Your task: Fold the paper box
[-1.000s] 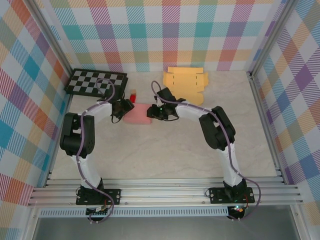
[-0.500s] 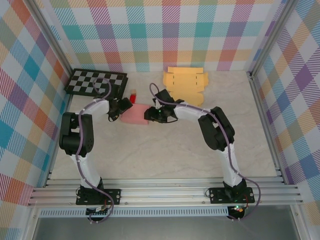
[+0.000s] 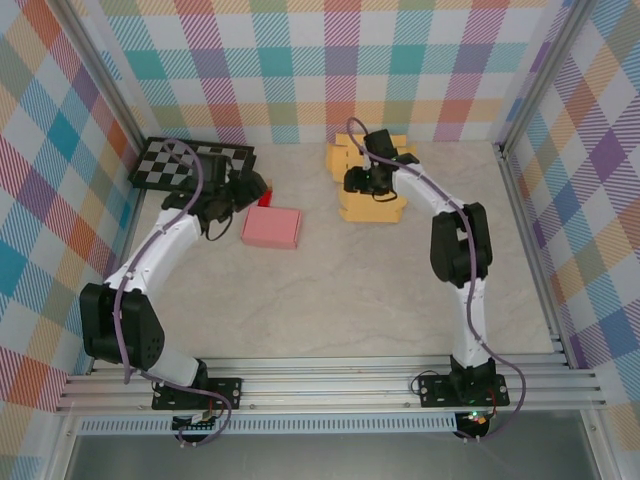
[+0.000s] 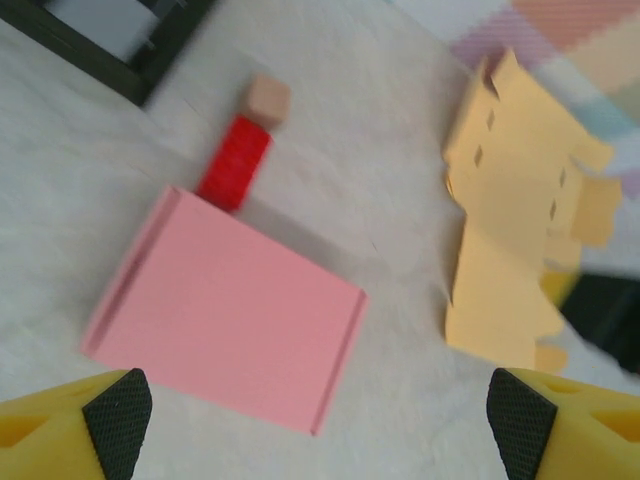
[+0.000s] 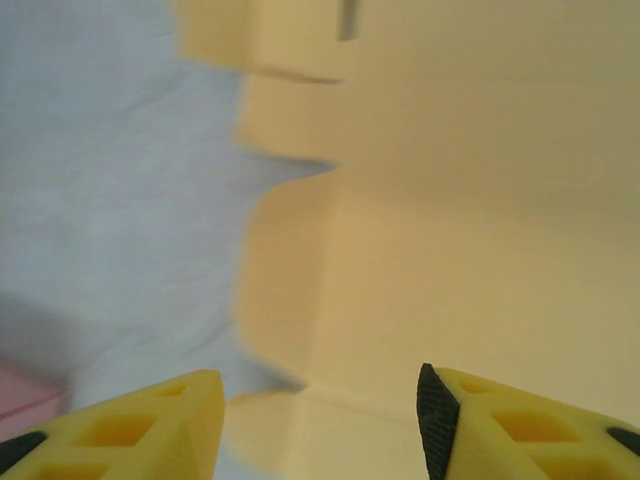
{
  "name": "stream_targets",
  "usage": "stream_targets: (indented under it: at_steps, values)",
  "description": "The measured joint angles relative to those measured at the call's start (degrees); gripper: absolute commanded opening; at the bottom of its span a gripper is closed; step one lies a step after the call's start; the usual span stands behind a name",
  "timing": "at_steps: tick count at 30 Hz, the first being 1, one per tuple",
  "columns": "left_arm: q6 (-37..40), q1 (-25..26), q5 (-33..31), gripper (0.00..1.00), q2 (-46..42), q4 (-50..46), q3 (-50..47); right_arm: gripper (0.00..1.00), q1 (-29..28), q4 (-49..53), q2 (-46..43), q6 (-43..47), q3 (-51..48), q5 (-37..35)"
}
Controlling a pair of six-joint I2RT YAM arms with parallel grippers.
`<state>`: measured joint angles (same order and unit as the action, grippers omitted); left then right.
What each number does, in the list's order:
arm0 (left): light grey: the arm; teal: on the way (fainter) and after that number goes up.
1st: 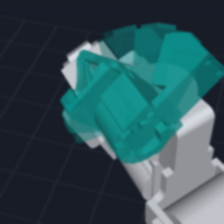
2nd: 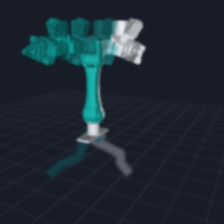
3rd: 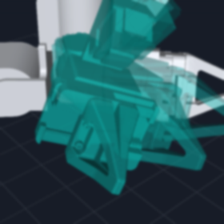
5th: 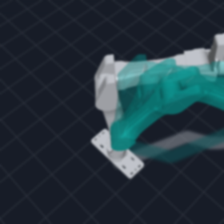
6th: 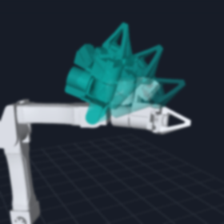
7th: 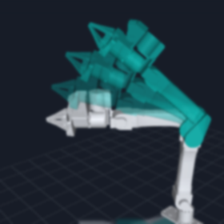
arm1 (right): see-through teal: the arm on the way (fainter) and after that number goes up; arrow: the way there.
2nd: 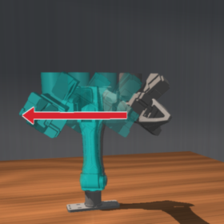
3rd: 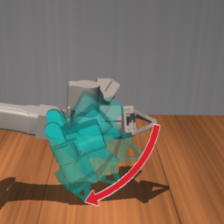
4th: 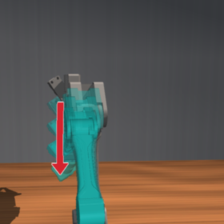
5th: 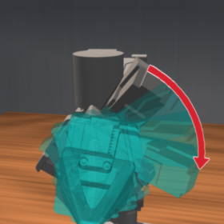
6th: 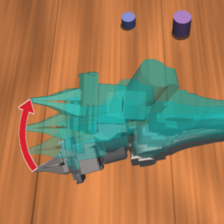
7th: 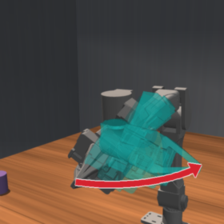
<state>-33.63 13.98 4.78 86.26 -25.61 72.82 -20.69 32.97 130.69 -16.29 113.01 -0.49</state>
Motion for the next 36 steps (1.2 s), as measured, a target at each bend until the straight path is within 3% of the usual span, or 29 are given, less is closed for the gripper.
stream_targets:
  at_steps: [5, 11, 22, 27, 36]
  values:
    - [0.3, 5.2, 1.2, 0.88, 0.9, 0.2, -1.3, 0.54, 1.4, 7.8, 12.1, 3.9, 10.4, -6.1]
    - [0.6, 9.1, 1.2, 0.88, 2.0, 0.5, -1.3, 0.53, 0.3, 11.6, 11.5, 4.8, 10.0, -8.3]
    - [0.5, 14.4, 1.1, 0.87, 7.0, 0.2, -1.3, 0.53, -1.7, 5.4, -10.8, 3.0, -26.4, -7.1]
    - [0.5, 16.4, 1.2, 0.87, 9.2, 0.2, 0.0, 0.53, -5.5, 2.7, -22.3, 0.6, -43.1, -4.1]
    - [4.7, 20.3, 2.2, 0.85, 18.4, 2.9, 4.2, 0.53, -10.4, -0.4, -37.7, -5.9, -61.7, 4.1]
